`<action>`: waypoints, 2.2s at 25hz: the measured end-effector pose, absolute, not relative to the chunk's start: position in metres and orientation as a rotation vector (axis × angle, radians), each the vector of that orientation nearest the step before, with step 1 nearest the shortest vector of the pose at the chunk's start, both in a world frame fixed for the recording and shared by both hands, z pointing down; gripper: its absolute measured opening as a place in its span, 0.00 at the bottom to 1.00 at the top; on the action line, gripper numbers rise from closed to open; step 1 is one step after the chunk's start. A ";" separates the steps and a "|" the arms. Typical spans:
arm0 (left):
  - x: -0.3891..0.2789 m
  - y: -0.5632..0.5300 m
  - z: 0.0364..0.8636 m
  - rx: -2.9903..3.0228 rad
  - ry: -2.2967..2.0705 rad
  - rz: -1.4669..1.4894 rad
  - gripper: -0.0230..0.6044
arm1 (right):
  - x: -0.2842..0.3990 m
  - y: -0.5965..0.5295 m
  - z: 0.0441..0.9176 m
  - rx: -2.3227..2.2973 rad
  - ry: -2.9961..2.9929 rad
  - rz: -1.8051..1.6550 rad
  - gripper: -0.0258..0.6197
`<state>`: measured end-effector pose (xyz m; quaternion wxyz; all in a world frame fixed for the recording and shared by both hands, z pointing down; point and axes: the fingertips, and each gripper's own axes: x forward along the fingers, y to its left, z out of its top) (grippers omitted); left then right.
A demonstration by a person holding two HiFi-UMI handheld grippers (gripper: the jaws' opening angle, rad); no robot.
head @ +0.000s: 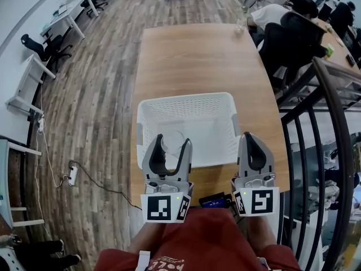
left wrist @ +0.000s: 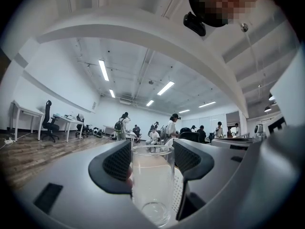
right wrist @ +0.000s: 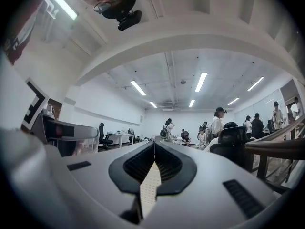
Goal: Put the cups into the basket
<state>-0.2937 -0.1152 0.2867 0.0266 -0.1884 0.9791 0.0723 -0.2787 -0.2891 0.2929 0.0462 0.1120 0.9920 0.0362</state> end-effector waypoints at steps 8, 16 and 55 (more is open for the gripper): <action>-0.310 -0.112 0.284 -0.619 3.023 0.211 0.48 | -0.281 -0.288 0.291 0.326 3.013 0.095 0.06; -0.344 -0.122 0.296 -0.728 3.080 0.128 0.48 | -0.283 -0.286 0.289 0.332 3.022 0.087 0.06; -0.441 -0.170 0.474 -0.970 3.726 -0.118 0.48 | -0.283 -0.299 0.312 0.322 3.083 -0.033 0.06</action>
